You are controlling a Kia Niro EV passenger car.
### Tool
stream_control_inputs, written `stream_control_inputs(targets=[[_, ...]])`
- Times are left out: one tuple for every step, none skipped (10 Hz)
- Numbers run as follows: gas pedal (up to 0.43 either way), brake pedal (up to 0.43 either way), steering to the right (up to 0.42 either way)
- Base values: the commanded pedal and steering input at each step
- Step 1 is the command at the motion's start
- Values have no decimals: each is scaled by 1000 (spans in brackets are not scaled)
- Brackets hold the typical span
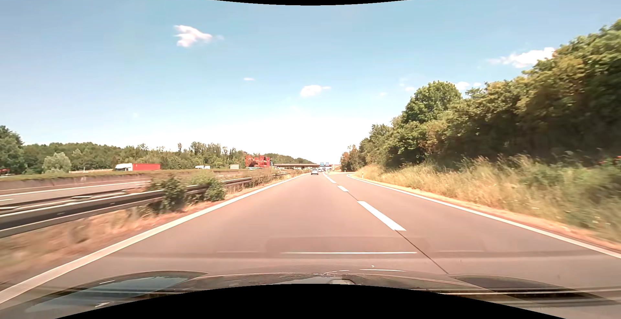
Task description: Follow the waypoints while adhering to traffic rules and regulations
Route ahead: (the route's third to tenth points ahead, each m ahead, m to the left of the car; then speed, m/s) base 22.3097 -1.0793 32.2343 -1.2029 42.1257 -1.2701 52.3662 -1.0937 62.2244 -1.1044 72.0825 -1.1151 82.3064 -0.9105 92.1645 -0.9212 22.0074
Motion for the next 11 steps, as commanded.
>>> stream_control_inputs(targets=[[260,0,-3],[260,0,-2],[260,0,-2],[260,0,-2],[260,0,-2],[260,0,-2],[260,0,-2],[260,0,-2],[260,0,-2],[260,0,-2],[260,0,-1]])
